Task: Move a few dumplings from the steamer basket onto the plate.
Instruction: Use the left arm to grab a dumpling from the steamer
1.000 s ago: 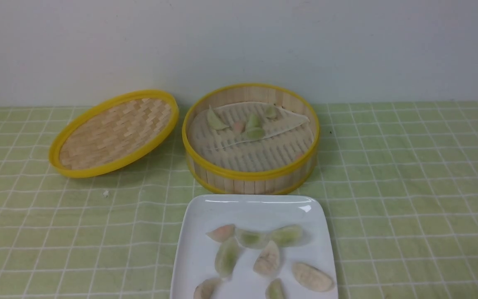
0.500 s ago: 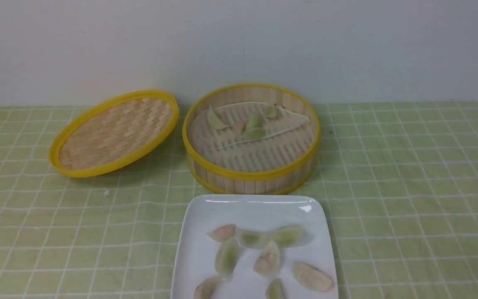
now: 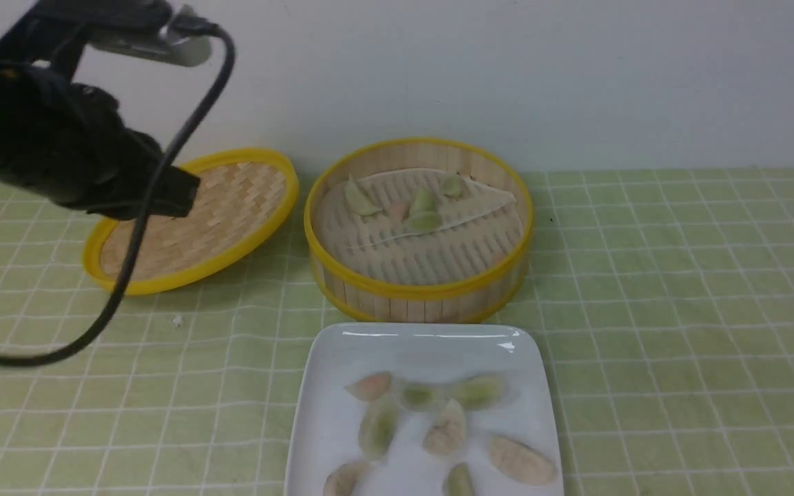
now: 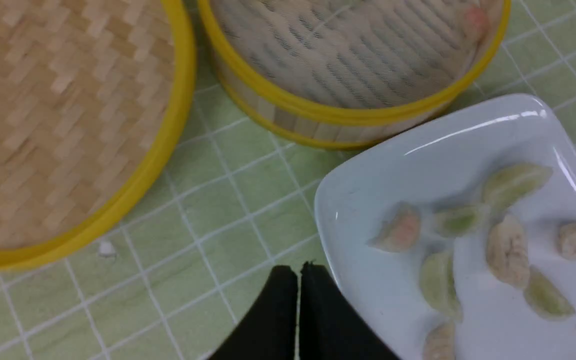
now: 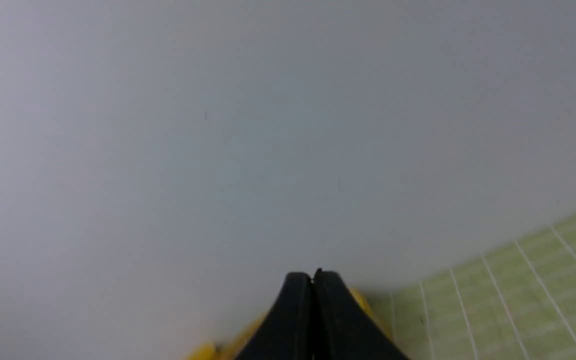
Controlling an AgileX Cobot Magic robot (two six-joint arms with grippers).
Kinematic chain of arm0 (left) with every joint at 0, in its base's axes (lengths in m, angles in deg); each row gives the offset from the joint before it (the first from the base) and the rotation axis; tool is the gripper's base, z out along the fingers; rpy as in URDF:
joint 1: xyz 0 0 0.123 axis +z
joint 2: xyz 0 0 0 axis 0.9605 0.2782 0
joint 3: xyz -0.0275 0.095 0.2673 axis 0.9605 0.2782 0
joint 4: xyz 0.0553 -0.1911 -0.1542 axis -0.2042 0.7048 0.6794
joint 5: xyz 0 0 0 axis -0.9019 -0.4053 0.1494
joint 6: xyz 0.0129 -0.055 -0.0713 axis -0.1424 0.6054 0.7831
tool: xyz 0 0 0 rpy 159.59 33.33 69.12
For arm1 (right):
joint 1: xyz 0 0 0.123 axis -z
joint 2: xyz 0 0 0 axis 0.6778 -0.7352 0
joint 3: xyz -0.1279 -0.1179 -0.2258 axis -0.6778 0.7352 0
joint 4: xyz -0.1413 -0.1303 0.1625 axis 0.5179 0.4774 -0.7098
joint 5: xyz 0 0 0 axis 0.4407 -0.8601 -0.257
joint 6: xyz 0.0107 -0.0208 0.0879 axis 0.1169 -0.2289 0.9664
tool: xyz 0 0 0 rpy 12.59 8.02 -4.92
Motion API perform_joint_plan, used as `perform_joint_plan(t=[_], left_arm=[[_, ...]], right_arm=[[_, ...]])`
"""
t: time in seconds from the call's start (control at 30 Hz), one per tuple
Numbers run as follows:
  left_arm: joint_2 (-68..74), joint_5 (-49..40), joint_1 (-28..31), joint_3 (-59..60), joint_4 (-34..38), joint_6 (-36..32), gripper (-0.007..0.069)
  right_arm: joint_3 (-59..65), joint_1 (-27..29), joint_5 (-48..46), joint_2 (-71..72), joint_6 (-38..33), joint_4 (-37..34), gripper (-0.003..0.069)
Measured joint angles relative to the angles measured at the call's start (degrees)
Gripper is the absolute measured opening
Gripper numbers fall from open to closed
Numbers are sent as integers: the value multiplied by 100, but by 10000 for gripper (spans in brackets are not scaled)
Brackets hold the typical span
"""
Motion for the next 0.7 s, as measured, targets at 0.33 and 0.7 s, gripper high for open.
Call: perform_joint_plan(t=[0.33,0.7], left_arm=[[2673,-903,-1036,-2895,-1229,-123,-6],[4536,295,-1244,-4202,-1512,-56,257]], right_arm=[[-3468,-43,-4354,-3340,-1664,953,-16],[-3689,-43,-4309,-4083,-1843,-42,-16]])
